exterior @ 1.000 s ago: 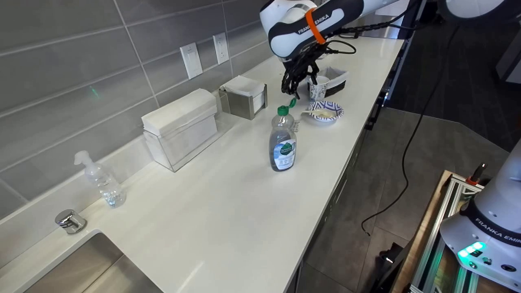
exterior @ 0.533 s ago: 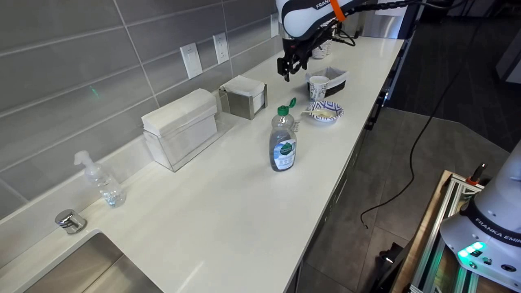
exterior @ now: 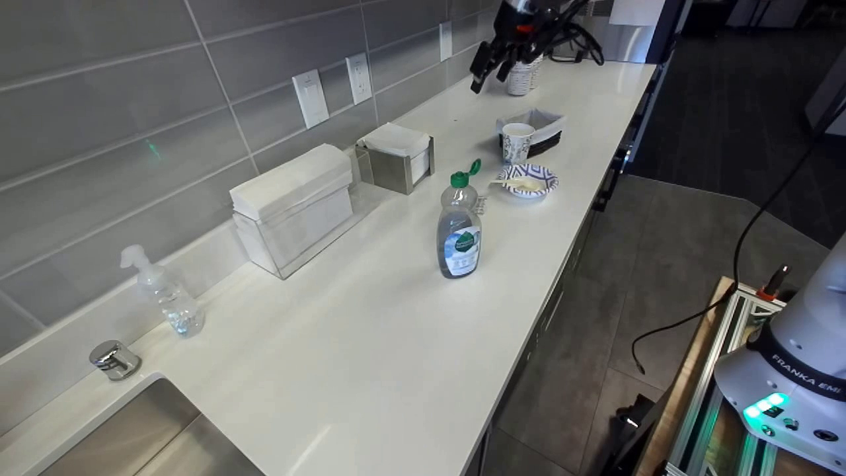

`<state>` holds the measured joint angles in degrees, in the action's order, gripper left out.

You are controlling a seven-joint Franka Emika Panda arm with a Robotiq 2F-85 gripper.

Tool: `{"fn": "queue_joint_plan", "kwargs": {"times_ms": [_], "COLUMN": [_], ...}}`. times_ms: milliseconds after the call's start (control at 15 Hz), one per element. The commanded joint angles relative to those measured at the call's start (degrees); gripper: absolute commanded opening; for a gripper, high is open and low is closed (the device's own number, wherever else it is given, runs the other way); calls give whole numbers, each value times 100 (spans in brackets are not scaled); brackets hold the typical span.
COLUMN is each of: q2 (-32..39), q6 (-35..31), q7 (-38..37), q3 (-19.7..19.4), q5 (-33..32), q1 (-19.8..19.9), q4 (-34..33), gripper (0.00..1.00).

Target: Remove the plastic spoon from the paper cup and put it on the plate

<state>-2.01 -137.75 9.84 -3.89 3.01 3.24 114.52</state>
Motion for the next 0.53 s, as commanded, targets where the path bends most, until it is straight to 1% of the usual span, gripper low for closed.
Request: {"fn": "queue_joint_plan", "kwargs": {"times_ms": [0,67,133,200,267,467], "q2": [-1213,-1412,-877,-1120,-1290,-1417], "q6": [729,1223,728,1034,1189,1221], "q7": [1347,1603,1031,1242,1341,1406], "q3": [-202,-339,-194,-278,-331,-361], "q5": [1476,1730,1162,1375,1466,1534], "q1": [-74,-133,-83,-112,-127,-154], "q4": [511,430,162,165,186,313], "gripper": [100,100,100,100,100,100]}}
